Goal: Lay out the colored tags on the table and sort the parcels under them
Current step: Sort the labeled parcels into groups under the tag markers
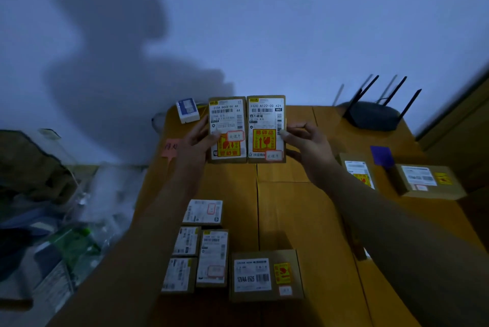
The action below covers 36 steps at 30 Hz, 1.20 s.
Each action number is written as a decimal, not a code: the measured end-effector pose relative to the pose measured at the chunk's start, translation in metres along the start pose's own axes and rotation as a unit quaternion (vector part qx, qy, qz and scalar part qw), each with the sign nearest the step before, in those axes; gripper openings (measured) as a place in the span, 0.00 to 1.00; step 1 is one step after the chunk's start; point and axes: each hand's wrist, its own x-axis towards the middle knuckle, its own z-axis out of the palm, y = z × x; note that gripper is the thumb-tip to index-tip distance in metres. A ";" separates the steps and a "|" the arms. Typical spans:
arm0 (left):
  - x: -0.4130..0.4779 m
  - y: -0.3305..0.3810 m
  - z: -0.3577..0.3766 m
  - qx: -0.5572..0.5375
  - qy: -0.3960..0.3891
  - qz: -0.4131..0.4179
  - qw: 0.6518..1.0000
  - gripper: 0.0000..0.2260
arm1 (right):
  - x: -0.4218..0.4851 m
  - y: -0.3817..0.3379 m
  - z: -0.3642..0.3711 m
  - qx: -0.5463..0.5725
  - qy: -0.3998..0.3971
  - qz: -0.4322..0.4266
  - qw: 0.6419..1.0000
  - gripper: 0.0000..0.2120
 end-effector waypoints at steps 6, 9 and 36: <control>-0.002 0.002 0.003 0.000 -0.009 -0.003 1.000 0.20 | -0.003 0.004 -0.005 -0.004 0.026 0.012 1.000 0.10; 0.002 -0.008 0.006 0.009 0.010 -0.007 1.000 0.19 | -0.004 0.013 -0.010 0.000 0.053 0.031 0.998 0.20; 0.066 -0.255 0.116 0.185 0.083 -0.251 0.946 0.24 | 0.076 0.191 -0.145 -0.168 0.076 0.234 0.955 0.14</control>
